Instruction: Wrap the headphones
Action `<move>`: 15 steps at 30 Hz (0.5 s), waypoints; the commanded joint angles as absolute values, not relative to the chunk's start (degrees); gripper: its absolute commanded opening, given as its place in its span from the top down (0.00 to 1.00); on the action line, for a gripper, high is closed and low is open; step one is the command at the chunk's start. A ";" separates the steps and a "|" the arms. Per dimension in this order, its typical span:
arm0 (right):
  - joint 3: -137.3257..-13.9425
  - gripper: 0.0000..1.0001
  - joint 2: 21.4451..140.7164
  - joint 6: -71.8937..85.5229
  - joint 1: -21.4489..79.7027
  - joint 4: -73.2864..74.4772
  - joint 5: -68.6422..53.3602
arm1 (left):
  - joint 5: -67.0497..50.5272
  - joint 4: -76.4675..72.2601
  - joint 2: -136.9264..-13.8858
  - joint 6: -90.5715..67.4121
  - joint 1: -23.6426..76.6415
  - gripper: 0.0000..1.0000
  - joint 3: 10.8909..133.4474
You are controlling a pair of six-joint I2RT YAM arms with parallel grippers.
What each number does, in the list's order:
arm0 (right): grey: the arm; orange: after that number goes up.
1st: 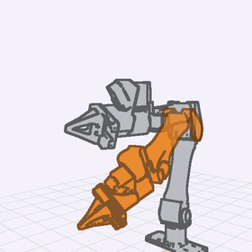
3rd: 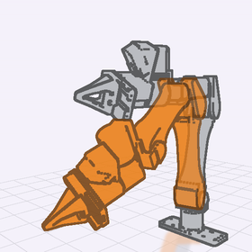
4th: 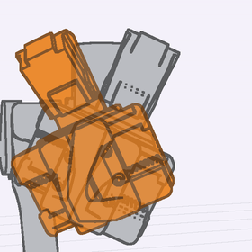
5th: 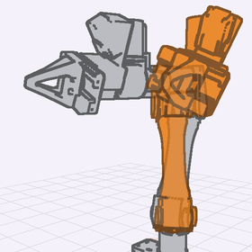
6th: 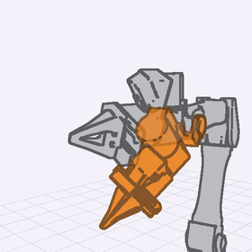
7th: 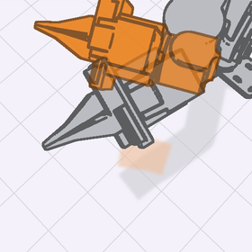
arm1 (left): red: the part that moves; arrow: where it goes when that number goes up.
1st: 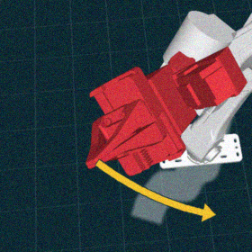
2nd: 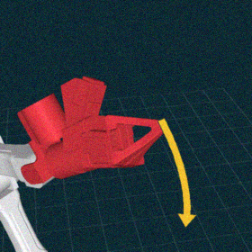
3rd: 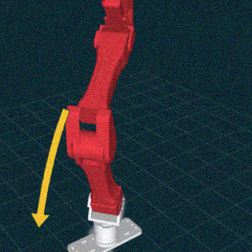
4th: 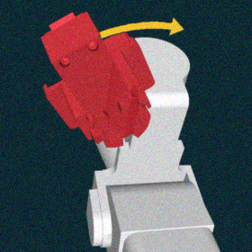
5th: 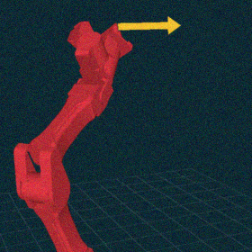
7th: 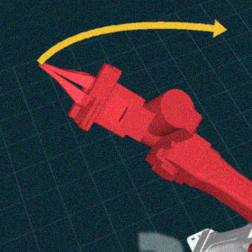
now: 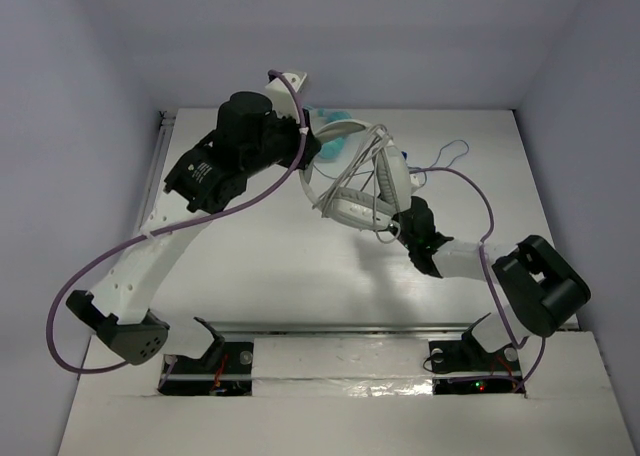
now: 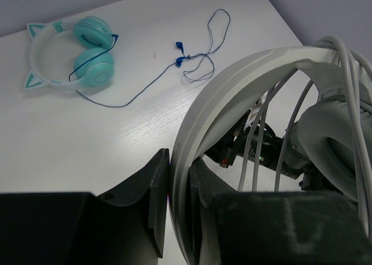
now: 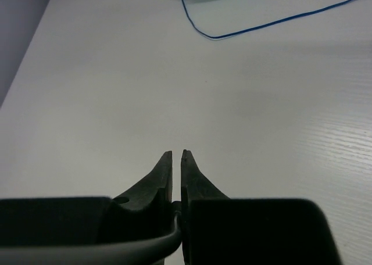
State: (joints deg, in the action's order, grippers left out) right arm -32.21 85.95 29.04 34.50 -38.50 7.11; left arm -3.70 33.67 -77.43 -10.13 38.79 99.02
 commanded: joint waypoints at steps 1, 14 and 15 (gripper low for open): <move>-32.52 0.96 86.57 31.90 34.19 -45.35 2.91 | -3.78 26.64 -76.99 -14.85 37.71 1.00 102.31; -30.50 1.00 82.53 42.62 43.13 -43.59 -0.53 | 6.55 -0.60 -77.52 -39.28 29.53 1.00 81.86; -30.50 1.00 82.01 43.41 44.29 -43.25 0.26 | 8.16 -4.01 -77.35 -40.07 29.53 1.00 80.70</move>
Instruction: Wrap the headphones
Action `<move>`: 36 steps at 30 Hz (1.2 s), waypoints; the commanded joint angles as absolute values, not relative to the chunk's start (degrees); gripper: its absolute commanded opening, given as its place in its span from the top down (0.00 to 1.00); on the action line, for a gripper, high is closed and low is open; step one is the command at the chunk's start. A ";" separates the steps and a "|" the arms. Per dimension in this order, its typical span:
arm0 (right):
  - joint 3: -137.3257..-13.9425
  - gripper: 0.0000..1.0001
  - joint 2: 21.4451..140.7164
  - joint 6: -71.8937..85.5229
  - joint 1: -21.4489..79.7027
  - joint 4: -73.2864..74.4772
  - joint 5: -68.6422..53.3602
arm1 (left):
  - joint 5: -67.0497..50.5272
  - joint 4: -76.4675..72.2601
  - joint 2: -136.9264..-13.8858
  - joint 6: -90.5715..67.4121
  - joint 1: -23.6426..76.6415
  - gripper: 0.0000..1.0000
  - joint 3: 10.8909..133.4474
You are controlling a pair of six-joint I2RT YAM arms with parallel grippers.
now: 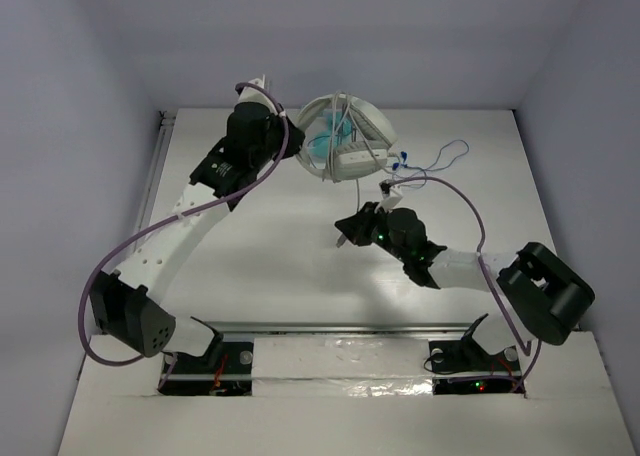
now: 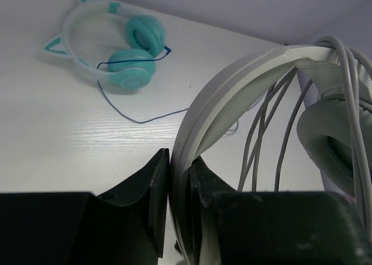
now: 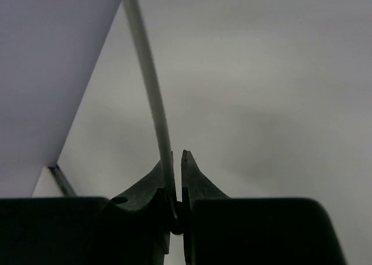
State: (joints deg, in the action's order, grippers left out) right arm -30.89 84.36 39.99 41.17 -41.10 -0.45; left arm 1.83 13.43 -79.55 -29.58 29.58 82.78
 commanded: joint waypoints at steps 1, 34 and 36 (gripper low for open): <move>-30.50 1.00 80.78 43.68 45.51 -42.29 2.79 | 9.74 -5.00 -77.34 -40.51 29.53 1.00 79.73; -45.71 0.93 71.54 55.35 54.76 -21.35 9.47 | 28.30 -10.81 -76.47 -40.25 42.62 1.00 46.77; -43.16 0.93 71.63 57.73 54.76 -24.15 10.37 | 28.39 -11.51 -76.38 -41.13 43.41 1.00 45.09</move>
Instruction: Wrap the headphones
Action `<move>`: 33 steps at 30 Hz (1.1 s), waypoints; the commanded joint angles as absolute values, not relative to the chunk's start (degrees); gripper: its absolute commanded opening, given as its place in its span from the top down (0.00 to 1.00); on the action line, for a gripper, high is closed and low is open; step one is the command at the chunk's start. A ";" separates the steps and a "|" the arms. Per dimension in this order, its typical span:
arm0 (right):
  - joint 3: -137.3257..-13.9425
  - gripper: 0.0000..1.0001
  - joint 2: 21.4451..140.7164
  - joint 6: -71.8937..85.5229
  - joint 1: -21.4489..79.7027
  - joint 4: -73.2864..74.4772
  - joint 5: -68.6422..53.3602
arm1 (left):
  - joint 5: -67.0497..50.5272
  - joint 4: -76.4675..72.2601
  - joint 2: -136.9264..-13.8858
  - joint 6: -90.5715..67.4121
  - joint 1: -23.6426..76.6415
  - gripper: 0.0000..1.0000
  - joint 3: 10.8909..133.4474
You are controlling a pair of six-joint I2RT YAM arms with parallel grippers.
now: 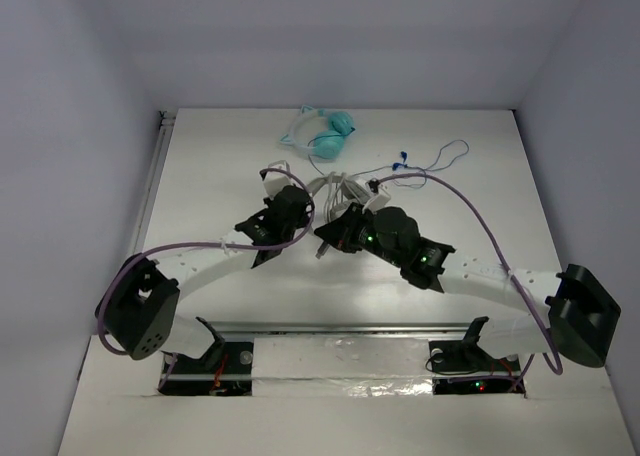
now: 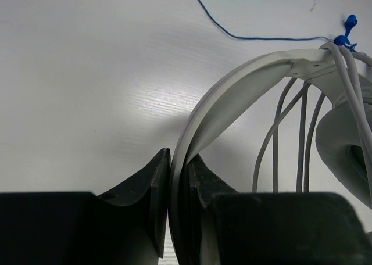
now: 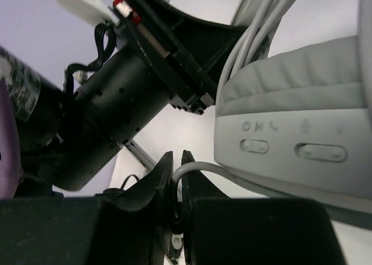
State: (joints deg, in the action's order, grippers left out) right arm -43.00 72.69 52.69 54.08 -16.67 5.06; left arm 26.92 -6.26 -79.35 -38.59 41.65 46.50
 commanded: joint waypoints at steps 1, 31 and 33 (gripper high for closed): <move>-42.46 0.93 71.80 60.27 54.76 -26.69 11.42 | 28.56 -11.51 -76.46 -41.83 43.94 1.00 44.74; -36.30 0.59 72.60 73.74 54.76 -29.01 28.03 | 31.73 -12.65 -81.04 -42.45 49.83 1.00 41.57; -36.65 0.52 72.77 73.48 54.76 -28.30 29.53 | 31.38 -12.48 -80.69 -42.45 49.83 1.00 41.40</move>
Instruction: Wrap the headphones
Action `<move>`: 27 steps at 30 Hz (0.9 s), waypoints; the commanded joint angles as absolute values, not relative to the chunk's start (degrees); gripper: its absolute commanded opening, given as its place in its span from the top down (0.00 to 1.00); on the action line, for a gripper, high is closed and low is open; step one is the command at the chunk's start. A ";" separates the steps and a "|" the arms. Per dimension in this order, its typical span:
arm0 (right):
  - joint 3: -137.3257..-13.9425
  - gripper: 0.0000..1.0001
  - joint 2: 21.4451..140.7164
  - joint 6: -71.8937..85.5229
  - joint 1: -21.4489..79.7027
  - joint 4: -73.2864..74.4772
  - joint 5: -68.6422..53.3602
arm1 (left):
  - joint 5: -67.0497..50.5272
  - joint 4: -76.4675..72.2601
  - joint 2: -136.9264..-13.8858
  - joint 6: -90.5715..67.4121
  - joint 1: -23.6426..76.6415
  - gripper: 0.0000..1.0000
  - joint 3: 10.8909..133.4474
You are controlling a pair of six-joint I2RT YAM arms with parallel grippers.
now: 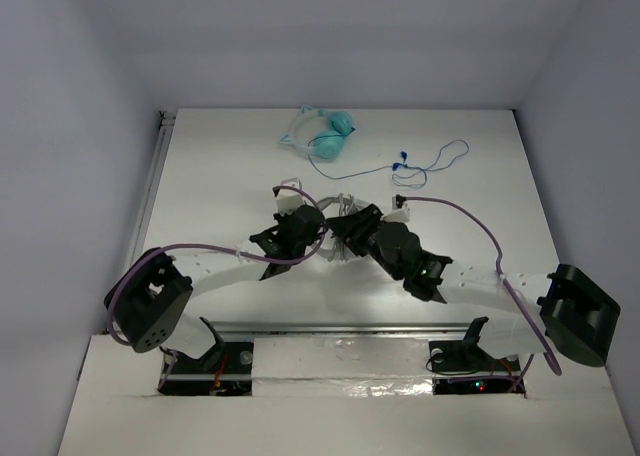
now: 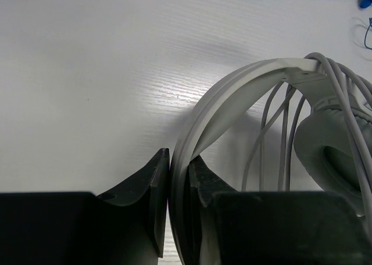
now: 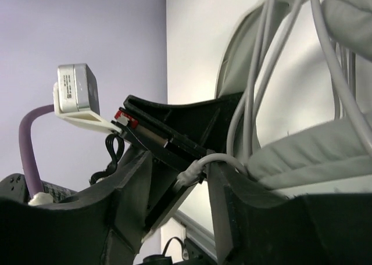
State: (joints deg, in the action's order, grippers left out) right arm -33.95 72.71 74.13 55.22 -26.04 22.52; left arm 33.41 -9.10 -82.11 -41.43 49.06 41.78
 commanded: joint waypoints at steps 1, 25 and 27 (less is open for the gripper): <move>-37.09 0.51 72.86 72.95 54.76 -27.34 30.14 | 31.38 -12.39 -80.77 -42.36 49.83 1.00 41.40; -40.17 0.35 68.91 63.99 54.76 -19.69 37.88 | 29.79 -10.55 -79.72 -41.40 49.83 1.00 43.33; -40.87 0.36 68.47 62.76 54.76 -19.25 37.97 | 29.27 -10.20 -79.63 -41.31 49.83 1.00 43.59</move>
State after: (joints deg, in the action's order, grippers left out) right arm -37.85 70.19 65.78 54.83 -19.35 34.63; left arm 30.00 -6.35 -82.11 -39.92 49.54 41.58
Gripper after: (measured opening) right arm 0.645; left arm 0.127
